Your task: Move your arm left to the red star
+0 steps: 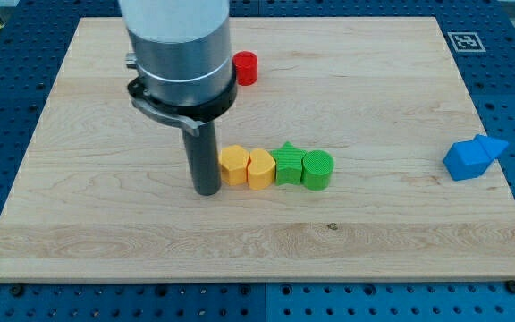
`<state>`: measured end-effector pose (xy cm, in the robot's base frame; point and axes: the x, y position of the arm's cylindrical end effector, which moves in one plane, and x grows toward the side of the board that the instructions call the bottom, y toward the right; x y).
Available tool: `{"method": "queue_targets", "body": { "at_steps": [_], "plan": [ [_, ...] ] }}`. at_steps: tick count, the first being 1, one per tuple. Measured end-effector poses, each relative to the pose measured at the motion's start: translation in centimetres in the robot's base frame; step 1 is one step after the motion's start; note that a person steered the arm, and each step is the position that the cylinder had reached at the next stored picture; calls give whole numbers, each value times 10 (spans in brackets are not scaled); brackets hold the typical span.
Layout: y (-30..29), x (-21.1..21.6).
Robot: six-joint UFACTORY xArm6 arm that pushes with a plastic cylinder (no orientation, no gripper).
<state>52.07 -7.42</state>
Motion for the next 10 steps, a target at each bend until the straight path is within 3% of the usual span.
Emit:
{"method": "queue_targets", "body": {
  "at_steps": [2,3,5,9,10],
  "plan": [
    [-83,0],
    [-93,-1],
    [-210,-84],
    [-215,-222],
    [-161,-225]
  ]
}}
